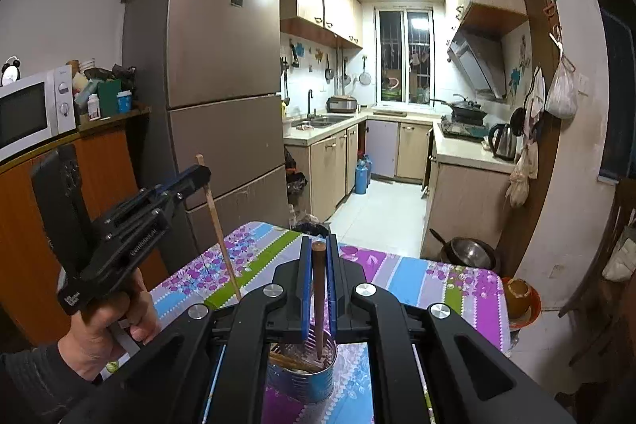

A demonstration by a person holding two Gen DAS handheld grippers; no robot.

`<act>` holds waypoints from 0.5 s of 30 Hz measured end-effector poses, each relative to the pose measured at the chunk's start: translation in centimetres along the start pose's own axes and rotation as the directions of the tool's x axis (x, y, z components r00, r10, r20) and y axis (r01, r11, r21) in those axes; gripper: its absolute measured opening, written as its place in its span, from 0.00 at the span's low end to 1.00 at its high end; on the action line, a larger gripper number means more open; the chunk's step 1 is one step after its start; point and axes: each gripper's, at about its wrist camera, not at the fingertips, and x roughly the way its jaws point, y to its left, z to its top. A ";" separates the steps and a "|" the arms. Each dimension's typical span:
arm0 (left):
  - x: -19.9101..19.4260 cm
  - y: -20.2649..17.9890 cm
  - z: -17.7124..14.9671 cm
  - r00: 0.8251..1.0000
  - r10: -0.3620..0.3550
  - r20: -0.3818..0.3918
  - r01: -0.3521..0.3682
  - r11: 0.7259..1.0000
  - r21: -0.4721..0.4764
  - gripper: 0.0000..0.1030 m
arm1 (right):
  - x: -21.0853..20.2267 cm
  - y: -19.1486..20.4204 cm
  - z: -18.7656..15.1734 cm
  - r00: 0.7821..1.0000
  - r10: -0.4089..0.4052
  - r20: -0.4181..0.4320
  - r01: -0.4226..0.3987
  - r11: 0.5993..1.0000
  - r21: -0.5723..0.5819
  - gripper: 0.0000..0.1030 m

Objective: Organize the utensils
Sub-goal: 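Open the left gripper to drop its chopstick into the holder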

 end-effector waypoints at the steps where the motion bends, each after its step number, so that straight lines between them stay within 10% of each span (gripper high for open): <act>1: 0.2 0.1 -0.4 1.000 0.002 -0.007 -0.002 1.000 -0.002 0.05 | 0.3 -0.1 -0.1 1.000 0.001 -0.005 -0.001 1.000 0.004 0.08; 9: 1.9 1.2 -2.0 0.998 0.021 -0.055 -0.021 1.000 -0.005 0.06 | 2.4 -0.3 -1.0 0.999 0.007 -0.044 -0.006 1.000 0.018 0.08; 15: 2.0 1.7 -2.3 0.998 0.033 -0.061 -0.034 0.999 -0.011 0.33 | 2.8 -0.4 -1.4 0.999 0.005 -0.045 -0.004 1.000 0.024 0.08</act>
